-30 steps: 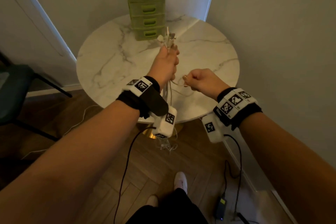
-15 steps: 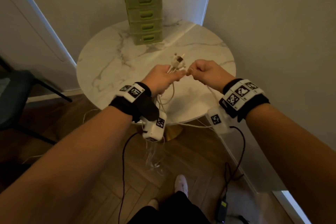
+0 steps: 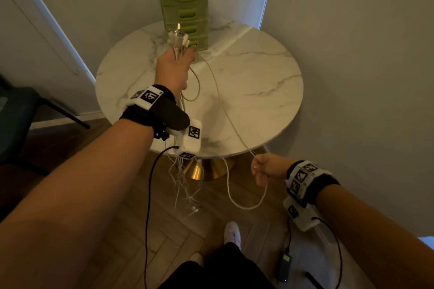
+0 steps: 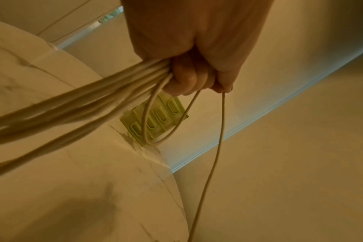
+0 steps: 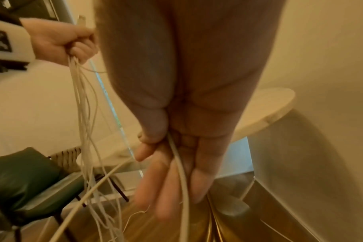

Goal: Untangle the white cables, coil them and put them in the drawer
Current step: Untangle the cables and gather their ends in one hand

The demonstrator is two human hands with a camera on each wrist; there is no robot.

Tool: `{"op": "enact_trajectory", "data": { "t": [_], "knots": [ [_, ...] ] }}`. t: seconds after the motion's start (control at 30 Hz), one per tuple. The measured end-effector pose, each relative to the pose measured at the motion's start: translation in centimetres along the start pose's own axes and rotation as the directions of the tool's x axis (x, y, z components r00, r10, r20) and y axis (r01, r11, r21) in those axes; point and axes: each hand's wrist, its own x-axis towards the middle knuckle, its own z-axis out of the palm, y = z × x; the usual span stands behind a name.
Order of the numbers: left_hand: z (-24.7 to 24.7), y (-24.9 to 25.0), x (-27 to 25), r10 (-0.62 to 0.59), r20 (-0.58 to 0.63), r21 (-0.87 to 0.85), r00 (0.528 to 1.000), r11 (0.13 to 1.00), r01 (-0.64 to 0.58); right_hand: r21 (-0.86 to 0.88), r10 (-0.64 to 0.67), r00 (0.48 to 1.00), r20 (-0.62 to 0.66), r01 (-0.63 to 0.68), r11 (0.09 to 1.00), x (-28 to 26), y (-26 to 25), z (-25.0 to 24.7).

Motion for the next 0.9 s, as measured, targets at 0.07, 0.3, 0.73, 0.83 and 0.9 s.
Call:
{"op": "enact_trajectory", "data": {
  "t": [0.07, 0.3, 0.73, 0.83, 0.9],
  "knots": [
    [0.1, -0.3, -0.1, -0.007, 0.066, 0.021, 0.998, 1.000, 0.006, -0.012, -0.014, 0.997, -0.073, 0.013, 1.000, 0.3, -0.8, -0.1],
    [-0.8, 0.3, -0.4, -0.036, 0.198, -0.080, 0.980, 0.995, 0.053, -0.530, 0.169, 0.986, 0.003, -0.142, 0.836, 0.0, -3.8, -1.9],
    [-0.7, 1.7, -1.6, -0.042, 0.326, -0.290, 0.944, 0.946, 0.142, 0.299, -0.296, 0.948, -0.118, 0.318, 0.900, 0.2, -11.9, 1.6],
    [-1.6, 2.2, -1.2, -0.043, 0.240, -0.316, 0.970, 0.941, 0.120, 0.094, -0.164, 0.982, -0.096, 0.173, 0.980, 2.1, -8.3, 5.6],
    [-2.1, 2.1, -1.2, -0.038, 0.219, -0.298, 0.975, 0.949, 0.104, 0.024, -0.050, 0.996, -0.077, 0.052, 0.998, 2.9, -5.8, 6.1]
  ]
}}
